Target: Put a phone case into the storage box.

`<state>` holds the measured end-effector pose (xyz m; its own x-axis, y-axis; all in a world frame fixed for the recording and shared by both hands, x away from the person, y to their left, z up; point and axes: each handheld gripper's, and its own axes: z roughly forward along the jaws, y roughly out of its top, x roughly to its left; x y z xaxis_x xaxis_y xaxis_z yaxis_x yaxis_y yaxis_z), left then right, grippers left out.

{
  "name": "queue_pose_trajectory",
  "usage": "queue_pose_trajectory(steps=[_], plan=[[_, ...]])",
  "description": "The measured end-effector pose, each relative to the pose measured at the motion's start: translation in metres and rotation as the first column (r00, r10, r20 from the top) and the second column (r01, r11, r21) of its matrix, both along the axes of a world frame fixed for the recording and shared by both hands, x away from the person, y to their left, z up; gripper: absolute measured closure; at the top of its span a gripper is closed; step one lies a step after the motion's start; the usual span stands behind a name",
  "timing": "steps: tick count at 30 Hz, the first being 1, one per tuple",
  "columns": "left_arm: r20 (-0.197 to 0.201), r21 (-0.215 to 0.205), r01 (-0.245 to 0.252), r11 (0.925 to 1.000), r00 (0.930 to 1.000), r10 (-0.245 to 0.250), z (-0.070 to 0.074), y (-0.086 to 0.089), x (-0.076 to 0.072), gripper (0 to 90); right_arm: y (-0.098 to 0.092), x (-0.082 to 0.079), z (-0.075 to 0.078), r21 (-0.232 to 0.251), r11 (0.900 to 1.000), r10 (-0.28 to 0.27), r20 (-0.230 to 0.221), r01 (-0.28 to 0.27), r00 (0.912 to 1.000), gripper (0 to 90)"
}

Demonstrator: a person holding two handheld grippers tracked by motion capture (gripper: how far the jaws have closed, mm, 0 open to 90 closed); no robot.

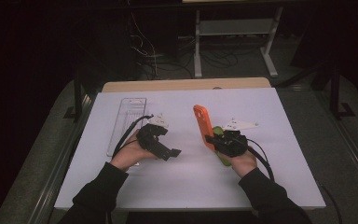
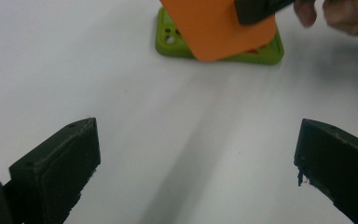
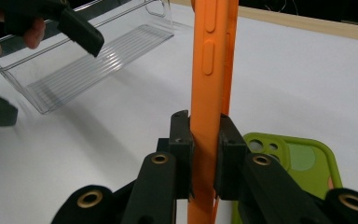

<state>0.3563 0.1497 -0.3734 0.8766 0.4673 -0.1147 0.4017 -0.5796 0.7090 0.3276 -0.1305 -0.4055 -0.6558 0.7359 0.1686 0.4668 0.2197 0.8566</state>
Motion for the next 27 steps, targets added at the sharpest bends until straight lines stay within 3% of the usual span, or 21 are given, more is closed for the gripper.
queue_pose_trajectory(steps=[1, 4, 15, 27], plan=[[0.004, -0.004, -0.001, 1.0000, 1.0000, 0.001, 0.003, 0.001, 0.001, 0.0, 0.000, 0.000, 0.000, -0.001, 1.000, -0.002, 0.001, 0.002, 1.0000, 78.6], [0.005, -0.072, -0.023, 0.9972, 0.9997, 0.023, 0.011, 0.001, 0.004, 0.0, 0.002, -0.001, 0.000, 0.001, 1.000, -0.003, 0.003, 0.003, 1.0000, 78.6], [0.010, -0.165, -0.035, 0.9857, 0.9992, 0.038, 0.027, -0.011, 0.022, 0.0, 0.009, -0.006, 0.002, -0.006, 1.000, 0.015, 0.013, -0.015, 0.9998, 78.7], [0.012, -0.186, -0.030, 0.9822, 0.9994, 0.033, 0.030, -0.033, 0.034, 0.0, 0.018, -0.010, 0.005, -0.008, 0.999, 0.043, 0.028, -0.042, 0.9987, 78.7]])
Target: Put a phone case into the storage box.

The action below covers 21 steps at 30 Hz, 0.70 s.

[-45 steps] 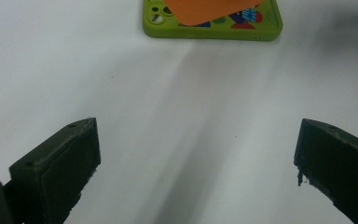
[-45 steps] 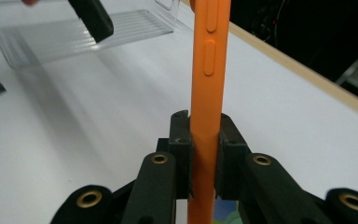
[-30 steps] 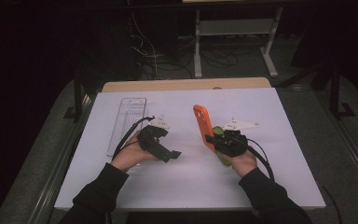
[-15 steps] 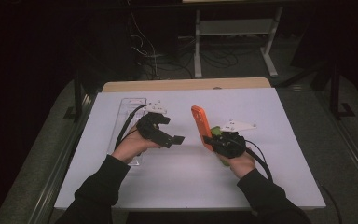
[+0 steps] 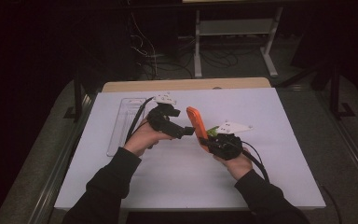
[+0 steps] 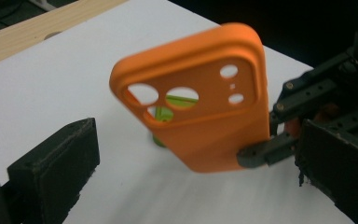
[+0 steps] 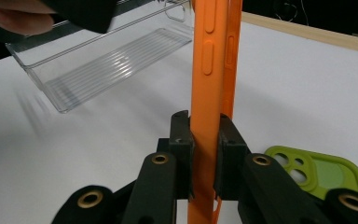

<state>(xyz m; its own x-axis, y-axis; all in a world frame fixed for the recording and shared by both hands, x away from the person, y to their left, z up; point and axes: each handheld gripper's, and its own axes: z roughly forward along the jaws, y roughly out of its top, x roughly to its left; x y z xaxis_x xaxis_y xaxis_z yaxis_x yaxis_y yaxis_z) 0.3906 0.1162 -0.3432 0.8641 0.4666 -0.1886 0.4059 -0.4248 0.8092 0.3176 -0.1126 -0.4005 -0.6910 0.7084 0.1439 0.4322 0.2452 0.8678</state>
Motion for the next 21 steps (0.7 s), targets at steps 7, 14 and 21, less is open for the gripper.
queue_pose_trajectory(steps=[7, 14, 21], plan=[[-0.011, -0.031, -0.012, 0.9995, 0.9999, 0.012, -0.004, -0.009, 0.005, 0.0, 0.002, -0.001, 0.001, 0.004, 1.000, 0.012, 0.012, -0.012, 0.9999, 78.7], [-0.034, -0.059, -0.017, 0.9981, 0.9993, 0.015, -0.009, -0.016, 0.007, 0.0, 0.005, -0.003, 0.002, 0.010, 1.000, 0.028, 0.014, -0.029, 0.9995, 78.7], [-0.044, -0.073, -0.015, 0.9972, 0.9990, 0.012, -0.012, -0.020, 0.007, 0.0, 0.008, -0.004, 0.002, 0.016, 0.999, 0.041, 0.022, -0.041, 0.9989, 78.7]])
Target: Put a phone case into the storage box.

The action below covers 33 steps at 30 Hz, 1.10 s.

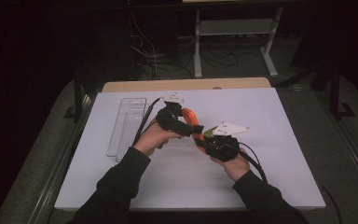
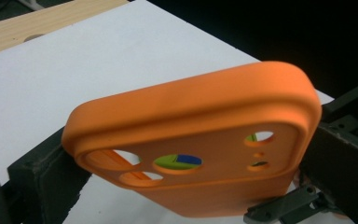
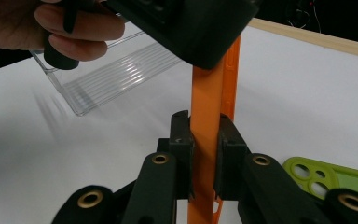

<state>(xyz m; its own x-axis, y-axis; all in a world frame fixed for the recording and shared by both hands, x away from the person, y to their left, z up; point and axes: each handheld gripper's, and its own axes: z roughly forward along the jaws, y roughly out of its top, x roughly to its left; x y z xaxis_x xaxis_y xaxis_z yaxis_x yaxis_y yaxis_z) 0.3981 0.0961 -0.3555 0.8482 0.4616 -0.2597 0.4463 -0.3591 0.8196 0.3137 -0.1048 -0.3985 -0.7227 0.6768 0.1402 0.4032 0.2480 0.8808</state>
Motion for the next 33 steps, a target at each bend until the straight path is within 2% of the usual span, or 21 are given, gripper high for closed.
queue_pose_trajectory(steps=[6, 7, 19, 21, 33], plan=[[0.005, 0.003, -0.004, 1.0000, 1.0000, 0.004, -0.0001, 0.0012, 0.0006, 1.7, 0.0002, 0.0000, -0.0004, -0.003, 1.000, 0.001, -0.001, -0.001, 1.0000, 78.7], [0.004, -0.007, -0.011, 0.9999, 0.9999, 0.011, -0.0003, 0.0015, 0.0006, 3.2, 0.0003, -0.0001, -0.0005, -0.004, 1.000, 0.001, -0.003, -0.001, 1.0000, 78.7], [0.002, -0.022, -0.005, 0.9997, 1.0000, 0.006, 0.0009, 0.0040, 0.0010, 9.0, 0.0021, 0.0002, -0.0025, -0.013, 1.000, 0.005, -0.005, -0.005, 1.0000, 78.7], [-0.005, -0.029, -0.008, 0.9996, 1.0000, 0.008, 0.0010, 0.0042, 0.0009, 9.6, 0.0029, -0.0006, -0.0026, -0.013, 1.000, 0.002, -0.016, -0.002, 0.9999, 78.7], [0.015, -0.006, 0.001, 1.0000, 0.9999, -0.001, 0.0010, 0.0045, -0.0028, 12.8, 0.0059, 0.0003, -0.0058, -0.050, 0.999, 0.020, -0.014, -0.020, 0.9997, 77.3]])
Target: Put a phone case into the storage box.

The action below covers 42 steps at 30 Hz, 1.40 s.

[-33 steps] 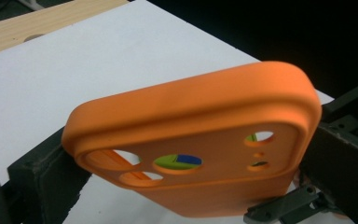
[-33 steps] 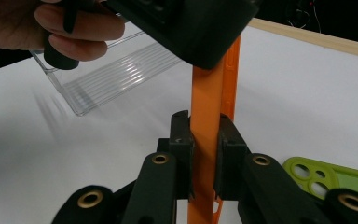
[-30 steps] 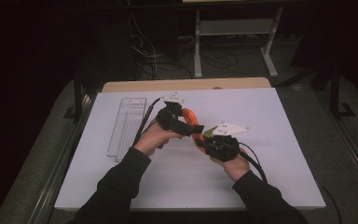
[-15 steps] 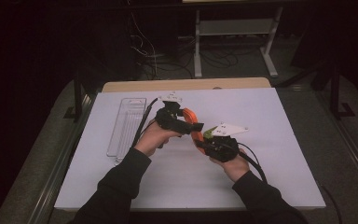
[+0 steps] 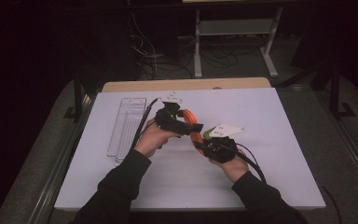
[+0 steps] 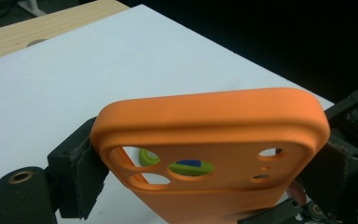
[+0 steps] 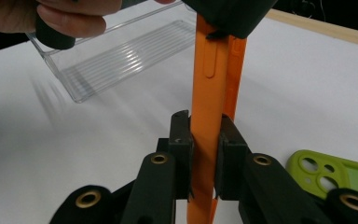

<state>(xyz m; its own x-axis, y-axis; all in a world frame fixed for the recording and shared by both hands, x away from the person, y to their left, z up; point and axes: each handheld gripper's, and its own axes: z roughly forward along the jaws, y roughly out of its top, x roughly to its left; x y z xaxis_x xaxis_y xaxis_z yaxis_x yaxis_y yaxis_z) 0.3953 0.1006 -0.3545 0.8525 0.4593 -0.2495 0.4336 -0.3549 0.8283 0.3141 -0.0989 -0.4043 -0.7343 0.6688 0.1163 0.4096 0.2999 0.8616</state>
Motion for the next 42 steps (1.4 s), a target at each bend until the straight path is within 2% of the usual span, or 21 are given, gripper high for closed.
queue_pose_trajectory(steps=[2, 6, 8, 9, 13, 15, 19, 21, 24, 26, 32, 34, 42], plan=[[0.021, 0.022, -0.002, 0.9997, 0.9998, 0.002, -0.001, 0.000, -0.001, 13.1, 0.001, 0.000, 0.000, -0.004, 1.000, 0.002, -0.006, -0.002, 1.0000, 71.4], [0.019, 0.017, -0.009, 0.9998, 0.9998, 0.009, -0.002, 0.003, -0.001, 13.4, -0.001, 0.000, 0.000, -0.021, 1.000, 0.008, -0.008, -0.008, 0.9999, 60.8], [0.026, 0.035, -0.004, 0.9994, 0.9997, 0.003, -0.002, 0.007, -0.001, 13.5, -0.003, 0.001, 0.000, -0.028, 1.000, 0.008, -0.016, -0.009, 0.9998, 55.5], [0.027, 0.031, -0.011, 0.9995, 0.9996, 0.010, -0.003, 0.008, -0.001, 13.5, -0.004, 0.001, 0.000, -0.032, 0.999, 0.008, -0.020, -0.008, 0.9998, 53.1], [0.035, 0.047, -0.017, 0.9988, 0.9992, 0.016, -0.003, 0.014, -0.001, 13.6, -0.012, 0.003, 0.000, -0.043, 0.999, 0.010, -0.025, -0.011, 0.9996, 38.5], [0.041, 0.047, -0.018, 0.9988, 0.9990, 0.016, -0.003, 0.017, 0.000, 13.7, -0.016, 0.003, 0.001, -0.045, 0.999, 0.011, -0.027, -0.013, 0.9996, 33.8], [0.023, 0.035, -0.037, 0.9987, 0.9991, 0.036, -0.003, 0.020, -0.002, 13.7, -0.026, 0.003, 0.001, -0.060, 0.998, 0.015, -0.028, -0.017, 0.9995, 25.0], [0.031, 0.044, -0.038, 0.9983, 0.9988, 0.037, -0.002, 0.022, -0.003, 13.8, -0.031, 0.002, 0.000, -0.062, 0.998, 0.002, -0.041, -0.004, 0.9992, 19.5], [0.030, 0.043, -0.041, 0.9982, 0.9988, 0.040, 0.000, 0.023, -0.003, 13.9, -0.041, -0.001, -0.003, -0.071, 0.997, 0.000, -0.026, -0.002, 0.9997, 12.8], [0.030, 0.045, -0.042, 0.9981, 0.9987, 0.040, 0.000, 0.023, -0.003, 13.9, -0.047, -0.004, -0.004, -0.072, 0.997, -0.009, -0.028, 0.007, 0.9996, 11.9], [0.036, 0.059, -0.034, 0.9977, 0.9988, 0.031, 0.000, 0.024, -0.003, 13.9, -0.065, -0.011, -0.011, -0.084, 0.996, 0.000, -0.041, -0.003, 0.9991, 0.0], [0.037, 0.064, -0.033, 0.9974, 0.9988, 0.030, 0.000, 0.025, -0.003, 14.0, -0.069, -0.014, -0.012, -0.075, 0.997, -0.014, -0.054, 0.009, 0.9985, 0.0], [0.044, 0.063, -0.040, 0.9972, 0.9983, 0.038, 0.001, 0.027, -0.003, 14.1, -0.083, -0.027, -0.022, -0.091, 0.995, -0.031, -0.041, 0.028, 0.9987, 0.0]])
